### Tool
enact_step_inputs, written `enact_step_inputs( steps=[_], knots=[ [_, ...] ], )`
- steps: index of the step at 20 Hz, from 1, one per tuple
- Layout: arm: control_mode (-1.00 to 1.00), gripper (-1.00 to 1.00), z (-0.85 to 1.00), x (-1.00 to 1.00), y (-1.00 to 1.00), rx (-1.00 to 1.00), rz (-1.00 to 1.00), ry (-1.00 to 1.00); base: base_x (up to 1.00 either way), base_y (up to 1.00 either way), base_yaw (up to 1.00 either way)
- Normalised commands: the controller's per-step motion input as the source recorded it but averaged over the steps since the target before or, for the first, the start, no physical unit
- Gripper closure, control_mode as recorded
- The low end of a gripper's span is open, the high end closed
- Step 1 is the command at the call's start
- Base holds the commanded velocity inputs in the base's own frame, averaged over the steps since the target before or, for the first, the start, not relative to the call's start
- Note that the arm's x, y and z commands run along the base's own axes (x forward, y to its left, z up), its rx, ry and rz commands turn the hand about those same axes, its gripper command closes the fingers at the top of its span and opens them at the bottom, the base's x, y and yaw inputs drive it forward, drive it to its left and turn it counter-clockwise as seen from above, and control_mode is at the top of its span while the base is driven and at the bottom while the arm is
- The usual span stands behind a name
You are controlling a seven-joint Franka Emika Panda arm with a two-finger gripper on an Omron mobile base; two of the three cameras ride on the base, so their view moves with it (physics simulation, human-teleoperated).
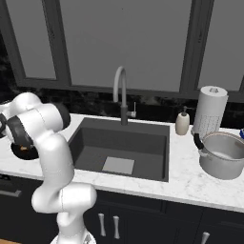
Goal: Pick the potato from the sink and place it in the bowl. Then pick the bowl and place it in the microwave. Then close the microwave door and press the start button.
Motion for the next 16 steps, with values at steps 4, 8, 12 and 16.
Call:
enact_step_inputs(
  steps=[4, 8, 12, 16],
  knots=[
    [-1.0, -1.0, 0.28, -0.39, -0.69, 0.1, 0.0, -0.07, 0.0, 0.0, 0.0],
    [-1.0, -1.0, 0.4, -0.2, -0.76, 0.13, 0.0, -0.06, 0.0, 0.0, 0.0],
    [-1.0, -1.0, 0.38, -0.04, -0.75, 0.14, 0.0, -0.01, 0.0, 0.0, 0.0],
    [-1.0, -1.0, 0.14, 0.0, -0.64, 0.11, 0.0, 0.0, 0.0, 0.0, 0.0]
  ],
)
